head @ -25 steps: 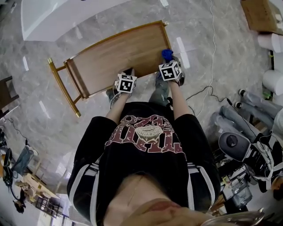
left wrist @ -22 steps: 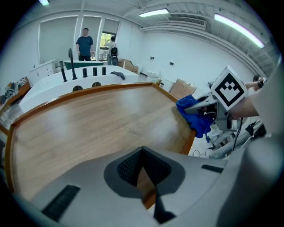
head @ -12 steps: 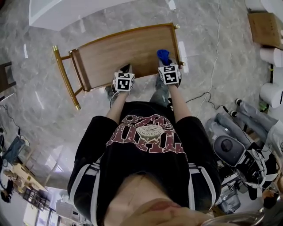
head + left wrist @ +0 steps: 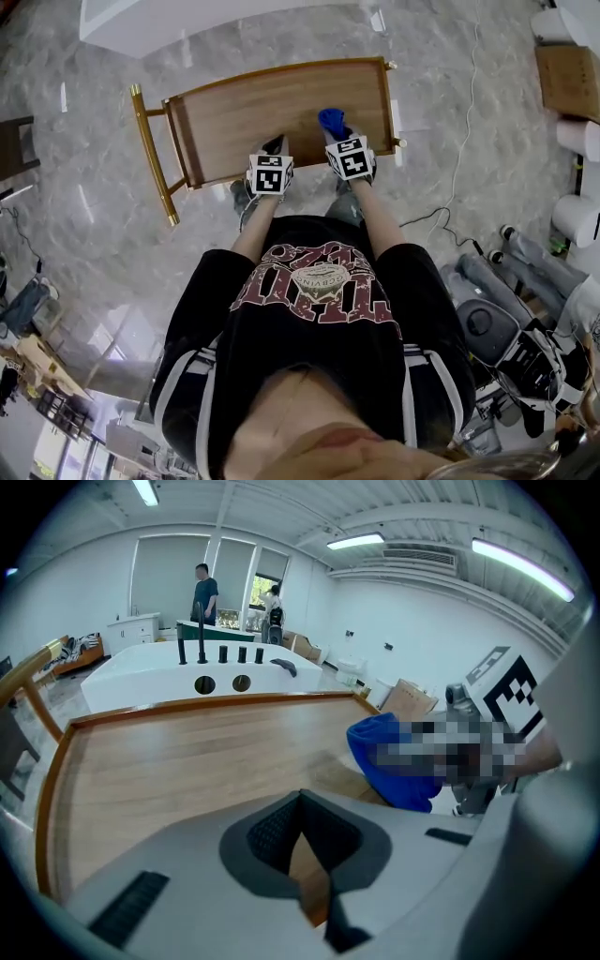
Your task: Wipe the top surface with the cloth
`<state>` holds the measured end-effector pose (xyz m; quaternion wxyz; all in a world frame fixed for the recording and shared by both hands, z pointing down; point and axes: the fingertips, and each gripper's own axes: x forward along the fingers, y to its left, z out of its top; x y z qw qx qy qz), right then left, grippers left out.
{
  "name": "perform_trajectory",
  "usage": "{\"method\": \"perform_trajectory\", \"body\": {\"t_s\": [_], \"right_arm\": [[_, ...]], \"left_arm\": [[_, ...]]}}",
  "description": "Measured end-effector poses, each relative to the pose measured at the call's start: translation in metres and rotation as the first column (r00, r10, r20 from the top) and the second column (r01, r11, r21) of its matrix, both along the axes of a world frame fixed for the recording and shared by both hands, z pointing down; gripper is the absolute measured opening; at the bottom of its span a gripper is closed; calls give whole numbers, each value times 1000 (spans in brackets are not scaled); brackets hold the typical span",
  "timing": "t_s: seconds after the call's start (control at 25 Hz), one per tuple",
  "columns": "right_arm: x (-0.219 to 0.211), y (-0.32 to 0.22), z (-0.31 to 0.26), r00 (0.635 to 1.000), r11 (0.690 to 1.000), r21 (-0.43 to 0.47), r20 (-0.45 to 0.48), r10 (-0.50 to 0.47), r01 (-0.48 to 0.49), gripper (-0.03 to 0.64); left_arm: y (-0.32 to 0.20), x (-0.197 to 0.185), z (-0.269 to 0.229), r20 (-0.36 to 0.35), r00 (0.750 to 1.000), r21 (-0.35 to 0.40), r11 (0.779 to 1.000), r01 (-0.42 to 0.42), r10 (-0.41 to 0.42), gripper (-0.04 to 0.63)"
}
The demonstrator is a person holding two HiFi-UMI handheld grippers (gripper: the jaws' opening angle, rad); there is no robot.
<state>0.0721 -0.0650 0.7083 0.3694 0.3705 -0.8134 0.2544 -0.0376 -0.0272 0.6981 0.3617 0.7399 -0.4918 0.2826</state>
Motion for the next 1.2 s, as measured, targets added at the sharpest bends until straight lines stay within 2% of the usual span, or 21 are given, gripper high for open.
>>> {"method": "perform_trajectory", "body": {"t_s": [0.2, 0.72, 0.84, 1.04, 1.2], "right_arm": [[-31, -9, -20, 997, 998, 35, 55, -57, 55, 57], [-84, -35, -102, 973, 978, 203, 208, -96, 53, 57], [-91, -44, -128, 964, 969, 244, 245, -102, 41, 57], [-92, -58, -170, 945, 952, 306, 309, -103, 4, 57], [-94, -67, -203, 931, 930, 367, 349, -105, -32, 57]], "left_arm": [[-12, -8, -18, -8, 1000, 46, 998, 31, -31, 46], [-49, -23, -94, -8, 999, 232, 972, 34, -33, 46], [-59, -27, -118, 4, 999, 277, 960, 29, -32, 46], [-80, -24, -164, 21, 999, 377, 926, 18, -28, 46], [-87, -26, -195, 15, 999, 415, 909, 29, -38, 46]]}}
